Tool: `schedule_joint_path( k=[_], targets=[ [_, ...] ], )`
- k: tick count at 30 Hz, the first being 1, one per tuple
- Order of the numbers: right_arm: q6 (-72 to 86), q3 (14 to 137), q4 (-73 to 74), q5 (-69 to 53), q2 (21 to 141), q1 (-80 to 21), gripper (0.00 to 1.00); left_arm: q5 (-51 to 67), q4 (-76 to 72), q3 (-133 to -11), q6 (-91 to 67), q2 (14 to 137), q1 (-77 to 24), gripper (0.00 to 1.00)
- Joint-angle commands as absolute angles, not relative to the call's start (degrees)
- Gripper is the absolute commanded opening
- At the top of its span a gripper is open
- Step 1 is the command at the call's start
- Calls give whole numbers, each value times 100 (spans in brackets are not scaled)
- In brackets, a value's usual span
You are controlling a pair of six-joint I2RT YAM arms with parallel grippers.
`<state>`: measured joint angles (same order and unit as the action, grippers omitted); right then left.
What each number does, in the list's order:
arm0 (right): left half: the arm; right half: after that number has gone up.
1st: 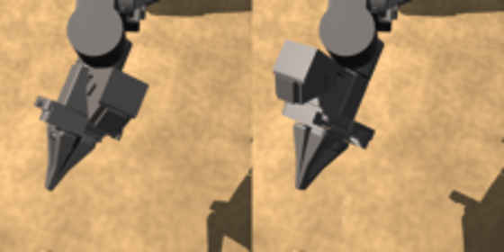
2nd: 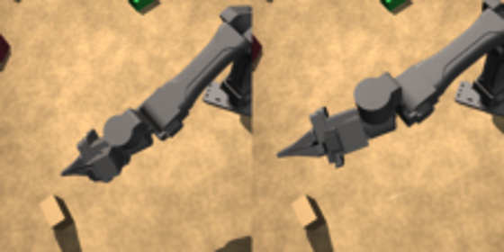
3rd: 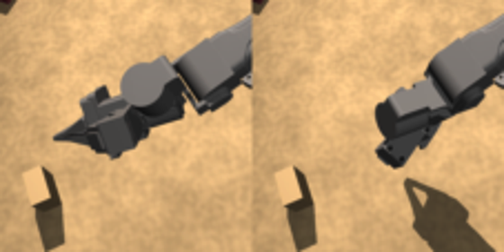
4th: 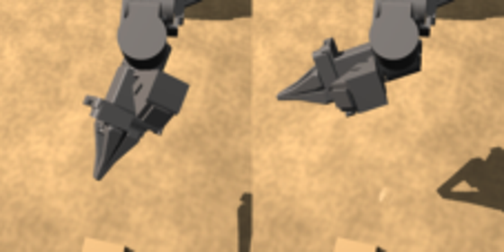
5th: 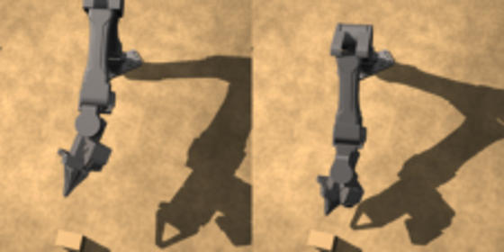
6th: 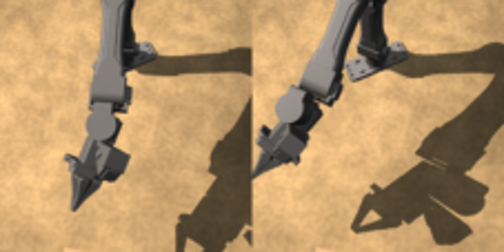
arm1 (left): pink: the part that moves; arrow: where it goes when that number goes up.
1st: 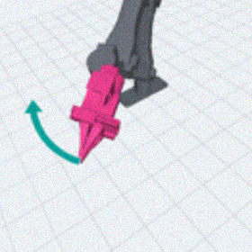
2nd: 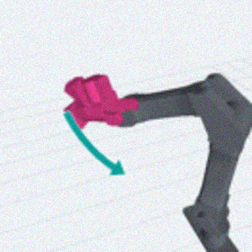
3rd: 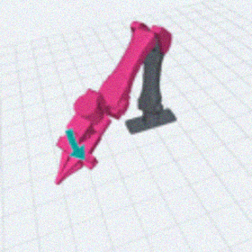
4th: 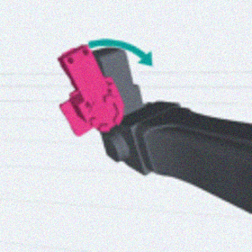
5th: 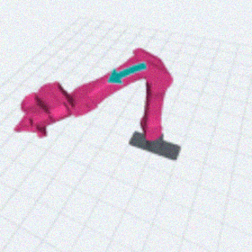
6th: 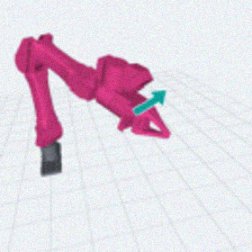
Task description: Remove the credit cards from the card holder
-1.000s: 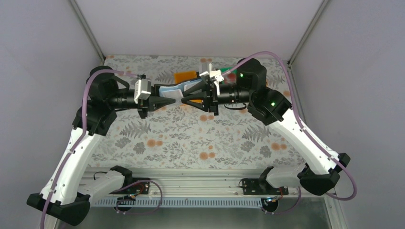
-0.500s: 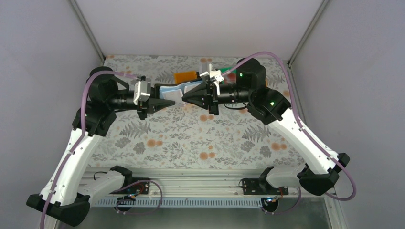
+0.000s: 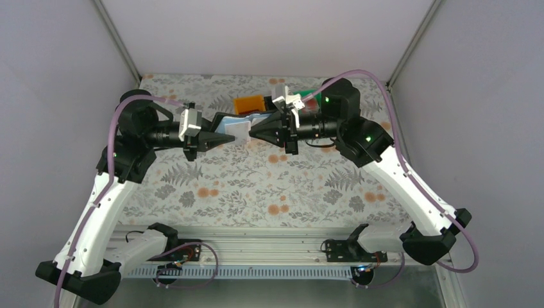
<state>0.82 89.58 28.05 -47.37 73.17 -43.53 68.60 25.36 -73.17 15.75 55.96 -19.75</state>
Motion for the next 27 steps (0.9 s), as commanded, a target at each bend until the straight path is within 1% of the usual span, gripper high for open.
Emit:
schedule_joint_path(
  k=[1,4,7,9,11,13,18,19,20,21,22,25,27],
  targets=[
    [94,9035,2692,-5027,7380,-4263,4,7199,2314,-7292,1564,5498,-1999,3],
    [175,9034,2563,-5268,7488,-4263,4,7207,2169,-7235,1445,5491,-2003,2],
    [261,9024,2440,-5436,7623,-4263,12,7203,2106,-7213,1393,5481,-1998,2],
    [295,9008,2343,-5495,7667,-4263,14,7205,2063,-7198,1330,5477,-2002,2],
    [323,9013,2235,-5539,7677,-4263,12,7215,2048,-7181,1306,5483,-2004,2],
    [306,8997,2164,-5563,7643,-4263,5,7213,2048,-7183,1314,5483,-2003,2],
    [69,8784,2310,-5210,7352,-4243,4,7193,2098,-7207,1297,5527,-2002,3],
    [22,8730,2405,-5122,7295,-4219,4,7185,2087,-7209,1282,5536,-2003,6],
    [3,8682,2464,-5049,7240,-4185,4,7167,2051,-7181,1245,5531,-1997,14],
    [0,8654,2536,-4999,7208,-4157,4,7164,2011,-7157,1189,5541,-2002,17],
    [0,8649,2604,-4967,7193,-4133,4,7182,1971,-7142,1148,5550,-2004,17],
    [0,8684,2705,-5007,7213,-4131,4,7207,1892,-7103,1082,5560,-1996,15],
    [-9,8699,2756,-5015,7208,-4131,4,7207,1870,-7115,1057,5567,-1999,9]
  ],
)
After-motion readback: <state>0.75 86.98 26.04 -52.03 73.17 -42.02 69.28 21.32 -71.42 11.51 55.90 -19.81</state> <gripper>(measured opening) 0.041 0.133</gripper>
